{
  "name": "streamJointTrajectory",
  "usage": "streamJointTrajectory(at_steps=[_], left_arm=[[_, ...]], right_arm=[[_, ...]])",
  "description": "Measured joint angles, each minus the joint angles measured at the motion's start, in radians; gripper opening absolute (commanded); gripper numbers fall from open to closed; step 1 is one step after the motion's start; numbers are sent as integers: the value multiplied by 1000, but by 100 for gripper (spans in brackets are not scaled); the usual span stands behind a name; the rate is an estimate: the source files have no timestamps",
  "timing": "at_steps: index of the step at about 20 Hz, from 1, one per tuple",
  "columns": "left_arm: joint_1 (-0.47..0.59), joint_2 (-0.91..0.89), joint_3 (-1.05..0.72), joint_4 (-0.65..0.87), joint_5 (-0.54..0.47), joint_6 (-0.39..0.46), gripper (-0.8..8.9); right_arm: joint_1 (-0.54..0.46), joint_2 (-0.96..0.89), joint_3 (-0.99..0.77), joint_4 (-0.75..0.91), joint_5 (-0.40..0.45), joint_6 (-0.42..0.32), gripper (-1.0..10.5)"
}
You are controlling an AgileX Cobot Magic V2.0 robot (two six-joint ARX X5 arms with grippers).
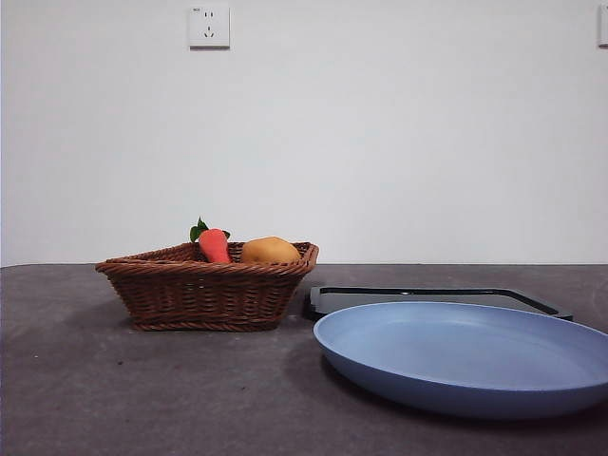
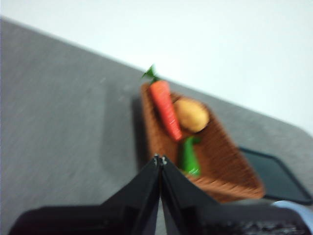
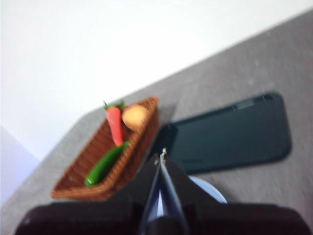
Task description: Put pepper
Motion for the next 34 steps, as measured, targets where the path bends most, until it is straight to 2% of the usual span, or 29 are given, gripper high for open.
streamJointTrajectory(at_steps=[5, 9, 17, 22, 24, 27, 28, 29, 31, 32, 34], left_arm=[[0, 101, 145, -82, 86, 1, 6], [0, 183, 260, -196, 139, 53, 6], [0, 349, 482, -396, 317, 237, 6], [0, 443, 607, -575, 383, 344, 6], [0, 480, 663, -643, 397, 404, 6], [0, 499, 687, -640, 398, 444, 10], [0, 500, 688, -632, 398, 449, 23], [0, 502, 688, -626, 397, 449, 85], [0, 502, 688, -625, 397, 449, 303], [0, 502, 688, -625, 397, 450, 356], [0, 502, 688, -625, 397, 451, 357]], right_arm=[[0, 113, 129, -68, -74, -7, 5], [0, 217, 263, -208, -110, -66, 5], [0, 428, 579, -568, -128, -311, 5], [0, 534, 749, -811, -128, -478, 5], [0, 560, 802, -884, -127, -533, 6], [0, 568, 814, -901, -127, -565, 14], [0, 573, 814, -901, -127, -571, 23], [0, 578, 814, -901, -127, -574, 67], [0, 588, 814, -901, -127, -575, 222], [0, 594, 814, -901, -127, -574, 286], [0, 610, 814, -901, -127, -566, 301]])
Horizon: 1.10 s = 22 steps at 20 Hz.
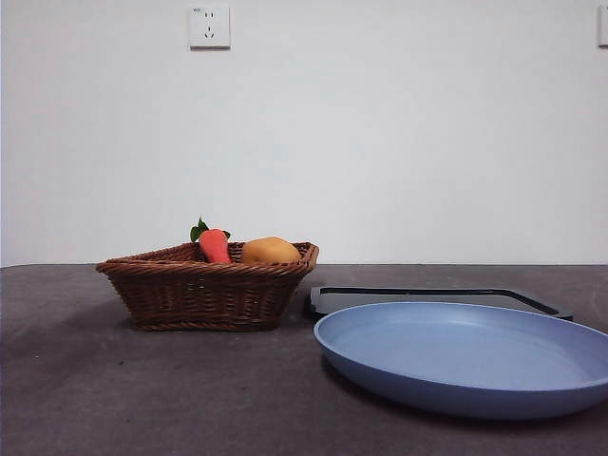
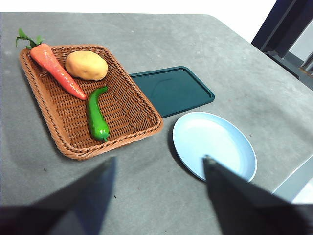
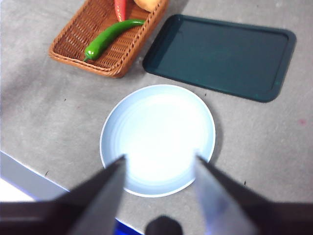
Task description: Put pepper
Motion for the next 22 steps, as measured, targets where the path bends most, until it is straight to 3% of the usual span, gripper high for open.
streamJointTrajectory(at_steps=[6, 22], left_arm=[[0, 0, 0, 0, 0, 0, 357], [0, 0, 0, 0, 0, 0, 357]], right_arm=[[0, 105, 0, 0, 0, 15, 299], [0, 764, 0, 235, 5, 14, 297]])
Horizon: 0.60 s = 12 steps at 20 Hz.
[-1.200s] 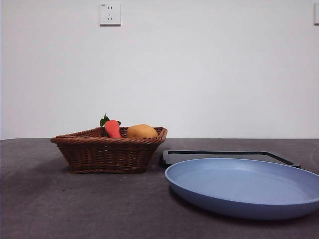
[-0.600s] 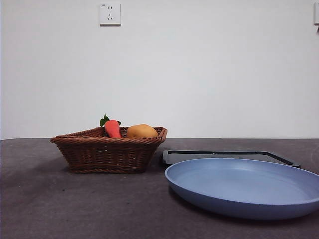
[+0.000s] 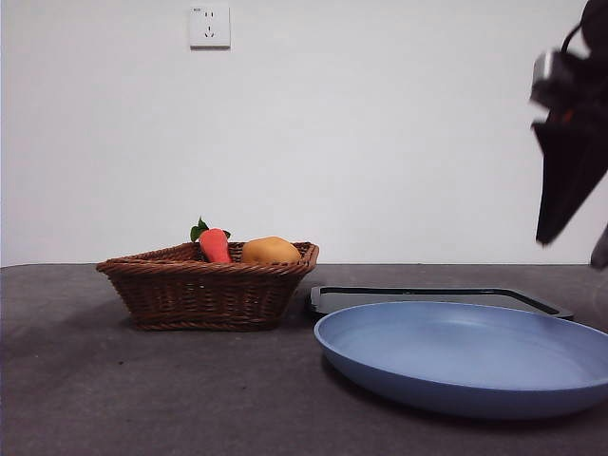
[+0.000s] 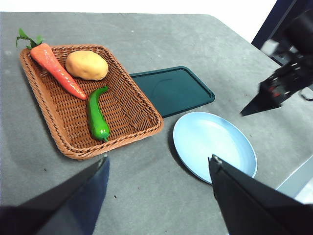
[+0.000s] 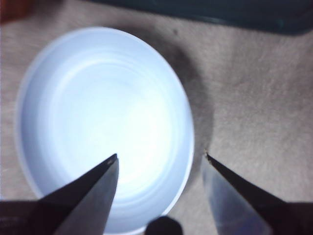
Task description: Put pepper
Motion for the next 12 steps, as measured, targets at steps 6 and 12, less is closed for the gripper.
streamJointTrajectory(at_steps=[6, 12], left_arm=[[0, 0, 0, -1, 0, 0, 357], [0, 0, 0, -1, 0, -4, 357]], right_arm=[[0, 130, 0, 51, 21, -9, 297], [8, 203, 0, 76, 20, -19, 195]])
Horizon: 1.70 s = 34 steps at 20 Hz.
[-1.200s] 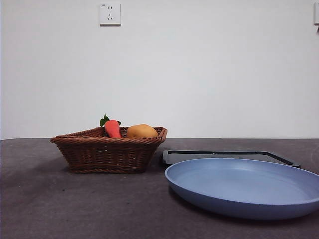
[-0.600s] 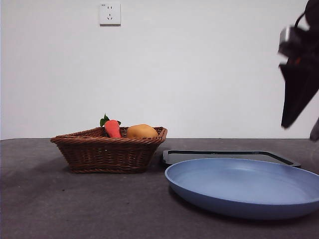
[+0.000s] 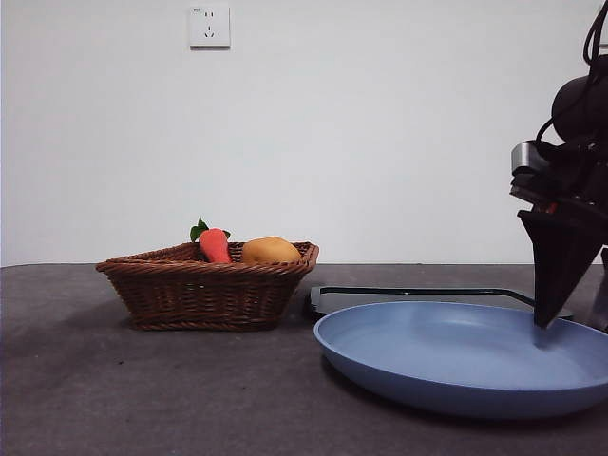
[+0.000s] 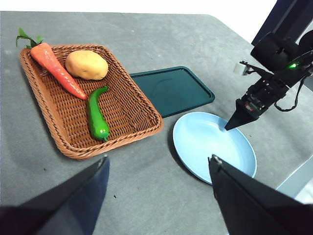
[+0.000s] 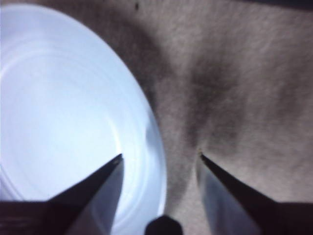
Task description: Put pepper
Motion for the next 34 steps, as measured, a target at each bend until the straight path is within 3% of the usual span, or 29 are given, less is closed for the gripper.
streamJointTrajectory(at_steps=[7, 14, 17, 23, 28, 34], left_arm=[[0, 0, 0, 0, 0, 0, 357], [-4, 82, 0, 2, 0, 0, 357], [-48, 167, 10, 32, -21, -1, 357], [-235, 422, 121, 138, -234, -8, 350], [-370, 732, 290, 145, -504, -11, 350], [-415, 1064, 515, 151, -602, -10, 350]], right_arm=[[5, 5, 0, -5, 0, -4, 3], [4, -10, 0, -23, -2, 2, 2], [4, -111, 0, -54, 2, 12, 2], [-2, -379, 0, -139, 2, 38, 2], [-3, -566, 0, -182, 8, 69, 2], [-3, -695, 0, -204, 8, 109, 2]])
